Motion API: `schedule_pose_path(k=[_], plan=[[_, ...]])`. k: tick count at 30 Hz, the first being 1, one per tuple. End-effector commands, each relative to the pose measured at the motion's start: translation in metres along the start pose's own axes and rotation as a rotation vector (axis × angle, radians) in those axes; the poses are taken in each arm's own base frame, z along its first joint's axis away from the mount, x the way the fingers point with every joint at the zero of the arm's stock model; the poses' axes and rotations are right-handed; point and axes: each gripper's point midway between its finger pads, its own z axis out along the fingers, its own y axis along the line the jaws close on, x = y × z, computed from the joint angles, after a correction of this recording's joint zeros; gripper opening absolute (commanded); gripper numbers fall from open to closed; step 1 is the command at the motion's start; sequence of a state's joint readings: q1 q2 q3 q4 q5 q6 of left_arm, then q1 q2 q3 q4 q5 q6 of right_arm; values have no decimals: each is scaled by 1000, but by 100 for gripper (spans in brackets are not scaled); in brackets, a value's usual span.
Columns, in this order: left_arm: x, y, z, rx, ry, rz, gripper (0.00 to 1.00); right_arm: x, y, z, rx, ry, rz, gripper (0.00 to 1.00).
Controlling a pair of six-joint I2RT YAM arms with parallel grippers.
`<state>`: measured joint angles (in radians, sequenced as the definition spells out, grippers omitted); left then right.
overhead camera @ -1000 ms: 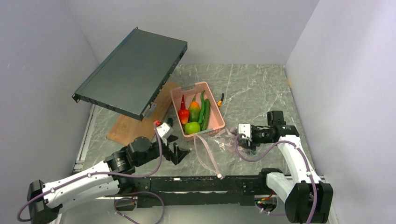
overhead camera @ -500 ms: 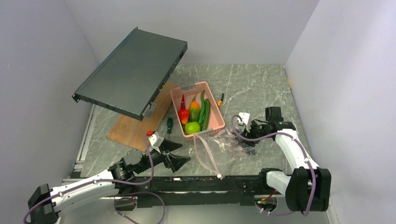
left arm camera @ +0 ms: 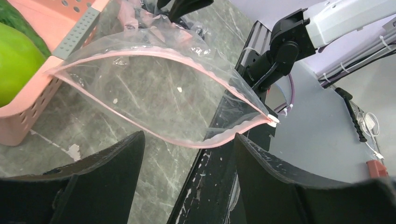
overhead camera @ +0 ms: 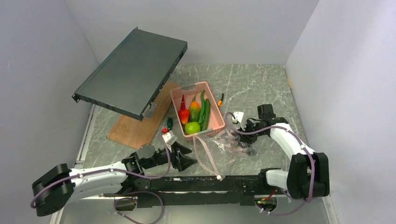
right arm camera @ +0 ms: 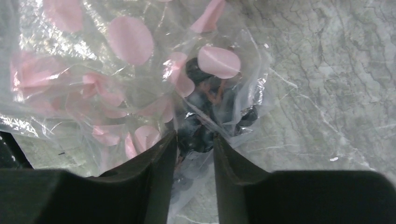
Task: Open the zip-top bag and remove the fake food
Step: Pick up the fake fruit from the zipper food storage bag.
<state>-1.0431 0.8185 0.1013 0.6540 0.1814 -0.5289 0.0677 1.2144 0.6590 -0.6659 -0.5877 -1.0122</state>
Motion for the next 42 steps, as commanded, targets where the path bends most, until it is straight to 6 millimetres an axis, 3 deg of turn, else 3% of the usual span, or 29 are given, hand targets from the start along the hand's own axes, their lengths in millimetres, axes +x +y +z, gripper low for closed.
schedule_pose_path(k=[1, 7, 12, 19, 23, 28, 34, 38, 39, 42], plan=[[-28, -30, 18, 115, -56, -8, 73, -9, -10, -1, 27, 13, 6, 31], [-12, -23, 38, 87, 16, -14, 71, -16, -13, -3, 33, -3, 12, 0], [4, -15, 53, 72, 61, -33, 71, -32, 1, -9, -23, -78, -33, 0], [24, -4, 70, 48, 128, -26, 70, -66, 34, -31, -60, -278, -243, 0], [31, 0, 78, 30, 154, -12, 71, -70, 43, -41, -81, -321, -277, 0], [33, 3, 86, 16, 137, -15, 72, -77, 55, -54, -129, -362, -315, 0], [33, 9, 86, -3, 75, -65, 73, -104, 58, -81, -69, -419, -330, 0], [27, 10, 85, -6, 8, -100, 73, -89, 32, -75, 84, -339, -296, 0], [27, 11, 86, -9, 8, -106, 73, -81, 35, -70, 77, -304, -305, 0], [28, 12, 90, -8, 11, -107, 74, -60, 75, -54, -81, -218, -381, 1]])
